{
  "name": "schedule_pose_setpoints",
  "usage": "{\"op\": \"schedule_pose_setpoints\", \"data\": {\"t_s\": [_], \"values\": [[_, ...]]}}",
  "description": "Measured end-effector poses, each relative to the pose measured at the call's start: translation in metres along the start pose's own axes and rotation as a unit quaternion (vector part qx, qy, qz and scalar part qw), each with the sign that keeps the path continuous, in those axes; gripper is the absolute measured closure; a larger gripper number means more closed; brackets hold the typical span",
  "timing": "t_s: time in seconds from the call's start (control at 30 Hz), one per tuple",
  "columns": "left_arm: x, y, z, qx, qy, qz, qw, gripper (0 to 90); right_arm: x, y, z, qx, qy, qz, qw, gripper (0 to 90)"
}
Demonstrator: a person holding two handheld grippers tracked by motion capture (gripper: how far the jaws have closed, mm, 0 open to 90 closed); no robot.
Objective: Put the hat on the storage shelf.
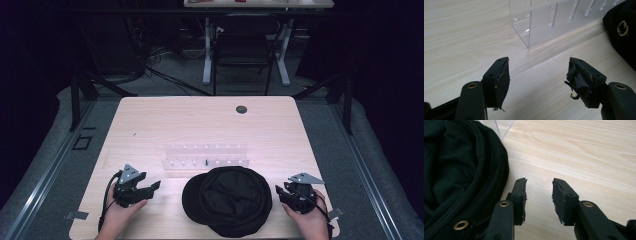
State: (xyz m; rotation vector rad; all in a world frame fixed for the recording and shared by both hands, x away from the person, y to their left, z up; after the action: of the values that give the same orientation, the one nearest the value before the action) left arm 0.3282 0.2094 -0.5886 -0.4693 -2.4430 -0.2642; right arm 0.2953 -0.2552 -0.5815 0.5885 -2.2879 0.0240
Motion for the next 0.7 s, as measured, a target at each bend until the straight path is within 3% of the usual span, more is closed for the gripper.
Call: {"op": "schedule_pose_setpoints", "data": {"t_s": [0.13,0.3,0.47,0.5,0.7], "values": [[-0.001,-0.004,0.002,-0.015,0.009,-0.004,0.9998,39.3,0.001,0.002,-0.001,-0.026,0.001,-0.034,0.9991,67.7],[0.000,-0.009,0.000,-0.014,0.005,0.007,0.9999,43.4,0.007,0.007,-0.007,-0.040,-0.007,-0.044,0.9982,68.9],[0.001,-0.014,-0.002,-0.026,0.001,-0.001,0.9997,45.1,0.013,0.015,-0.013,-0.045,-0.005,-0.045,0.9980,67.8],[0.001,-0.014,-0.002,-0.030,-0.001,-0.001,0.9996,48.9,0.013,0.016,-0.014,-0.049,-0.001,-0.050,0.9976,67.9],[-0.002,-0.013,-0.004,-0.005,0.009,0.006,0.9999,52.7,0.014,0.017,-0.024,-0.087,0.042,-0.071,0.9928,69.5]]}}
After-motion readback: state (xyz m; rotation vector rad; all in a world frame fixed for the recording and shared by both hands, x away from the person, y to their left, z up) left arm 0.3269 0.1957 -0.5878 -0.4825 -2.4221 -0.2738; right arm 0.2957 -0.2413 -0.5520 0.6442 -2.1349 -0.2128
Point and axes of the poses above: each handheld gripper's, and its own axes: x roughly backward along the jaws, z roughly out of its underside, y roughly to its left, the point moved 5 cm from there along -x, roughly forward along the jaws, and after that the axes turned 11 degrees about -z, right-handed, at the moved point
